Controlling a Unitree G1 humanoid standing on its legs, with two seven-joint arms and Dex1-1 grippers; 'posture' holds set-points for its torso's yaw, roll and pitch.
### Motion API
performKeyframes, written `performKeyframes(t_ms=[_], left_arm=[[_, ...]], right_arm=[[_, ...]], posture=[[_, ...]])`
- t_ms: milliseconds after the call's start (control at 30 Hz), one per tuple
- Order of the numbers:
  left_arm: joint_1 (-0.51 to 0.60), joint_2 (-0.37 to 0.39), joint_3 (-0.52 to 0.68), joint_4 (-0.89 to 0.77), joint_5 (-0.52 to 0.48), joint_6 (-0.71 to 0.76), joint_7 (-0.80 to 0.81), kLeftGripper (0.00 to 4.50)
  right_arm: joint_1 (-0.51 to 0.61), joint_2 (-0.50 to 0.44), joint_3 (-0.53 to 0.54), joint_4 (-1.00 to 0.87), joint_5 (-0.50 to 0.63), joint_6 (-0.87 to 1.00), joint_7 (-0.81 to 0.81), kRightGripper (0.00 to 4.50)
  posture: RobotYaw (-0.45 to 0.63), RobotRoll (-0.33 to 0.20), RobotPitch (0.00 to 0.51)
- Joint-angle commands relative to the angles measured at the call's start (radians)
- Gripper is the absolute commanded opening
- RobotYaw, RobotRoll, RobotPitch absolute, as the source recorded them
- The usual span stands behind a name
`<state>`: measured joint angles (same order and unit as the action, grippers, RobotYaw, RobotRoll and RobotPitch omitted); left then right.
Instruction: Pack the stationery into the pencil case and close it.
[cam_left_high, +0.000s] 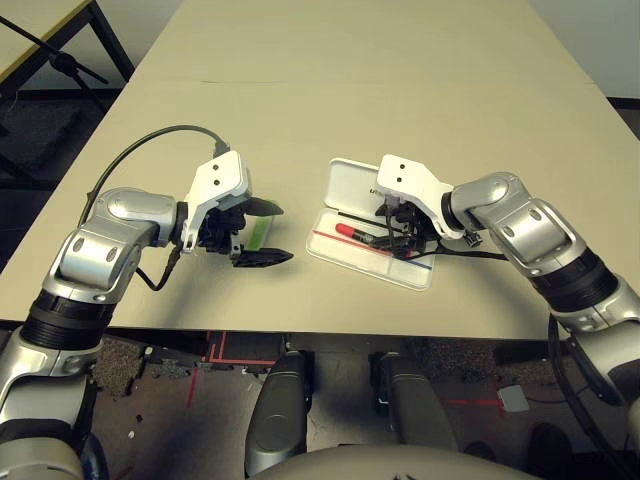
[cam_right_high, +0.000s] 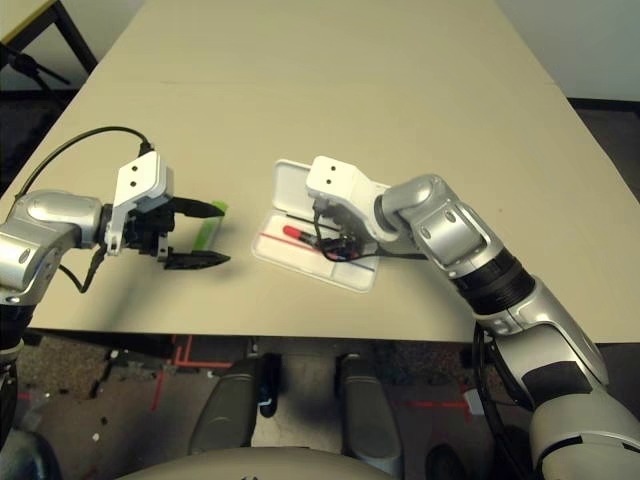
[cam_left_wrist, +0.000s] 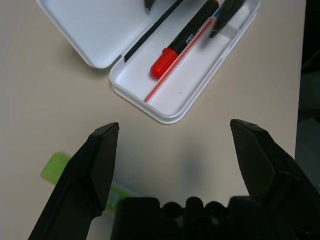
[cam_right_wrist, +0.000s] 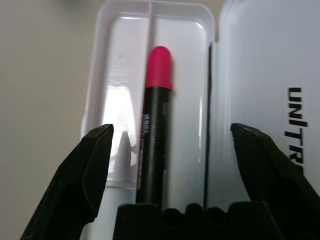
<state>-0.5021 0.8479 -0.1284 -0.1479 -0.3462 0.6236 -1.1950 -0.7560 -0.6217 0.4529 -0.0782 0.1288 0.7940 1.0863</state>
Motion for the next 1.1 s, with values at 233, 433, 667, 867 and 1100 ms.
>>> performKeyframes(t_ms=[233,433,667,867,1100], left_arm=[[-0.035,0.003,-0.009,0.003,0.026,0.134,0.094,4.50],[-0.097,-0.107,0.049,0.008,0.019,0.405,0.331,4.50],[-0.136,-0.256,0.120,-0.031,0.026,0.659,0.584,4.50],[-0.135,-0.280,0.107,-0.043,0.040,0.773,0.695,4.50],[-0.122,-0.258,0.068,-0.006,0.043,0.813,0.736,4.50]], right_arm=[[0.077,-0.050,-0.198,-0.019,0.253,-0.134,0.235,4.46],[0.106,-0.123,-0.348,0.044,0.419,-0.159,0.410,4.46],[0.079,-0.183,-0.468,0.216,0.461,-0.260,0.514,4.46],[0.098,-0.246,-0.480,0.253,0.480,-0.279,0.528,4.46],[0.158,-0.322,-0.496,0.233,0.601,-0.259,0.528,4.46]], posture=[[0.19,0.000,0.170],[0.18,0.000,0.171],[0.17,0.000,0.174],[0.17,0.000,0.173],[0.16,0.000,0.176]])
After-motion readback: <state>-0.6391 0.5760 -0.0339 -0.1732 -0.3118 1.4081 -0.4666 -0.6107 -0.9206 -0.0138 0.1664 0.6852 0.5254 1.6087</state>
